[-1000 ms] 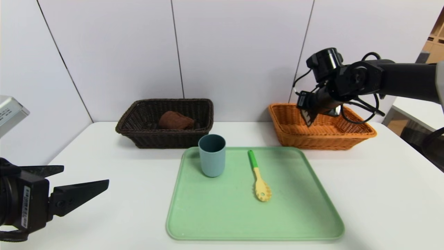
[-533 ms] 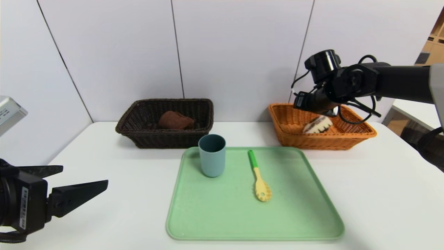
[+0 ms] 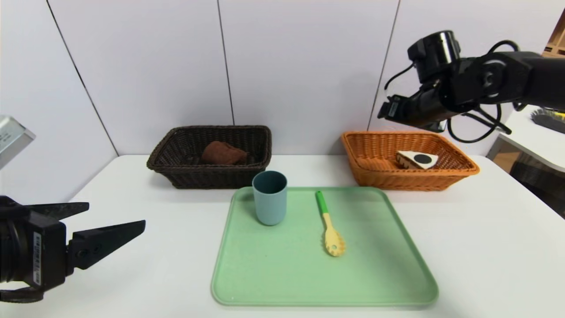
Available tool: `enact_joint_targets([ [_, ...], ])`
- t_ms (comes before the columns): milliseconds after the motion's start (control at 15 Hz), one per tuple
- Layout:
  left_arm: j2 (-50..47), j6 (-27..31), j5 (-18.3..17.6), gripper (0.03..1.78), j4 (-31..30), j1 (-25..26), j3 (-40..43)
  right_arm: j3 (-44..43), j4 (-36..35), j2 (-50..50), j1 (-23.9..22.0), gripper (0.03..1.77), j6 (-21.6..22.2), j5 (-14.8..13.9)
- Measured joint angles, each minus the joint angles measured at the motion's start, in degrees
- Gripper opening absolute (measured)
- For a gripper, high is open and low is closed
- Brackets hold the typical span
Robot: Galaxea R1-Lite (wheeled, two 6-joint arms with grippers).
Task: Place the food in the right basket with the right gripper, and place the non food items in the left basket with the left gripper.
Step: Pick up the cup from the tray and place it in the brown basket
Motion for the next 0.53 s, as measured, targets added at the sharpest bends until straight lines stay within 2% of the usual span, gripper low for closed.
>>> enact_joint_targets([
  [267,-0.26,0.20,-0.06,1.69,-2.32,-2.08,1.79,1.99,4.41,-10.28,2.54,1.65,-2.84,-3.16],
  [400,-0.15,0.22,-0.05,1.69,-2.47,-2.69,2.01,5.66,5.22,-16.04,3.08,1.66,-7.02,-3.08],
  [533,0.41,0.11,0.26,1.69,-3.83,-5.36,2.39,10.09,5.29,-22.35,4.05,1.67,-12.00,-2.15],
])
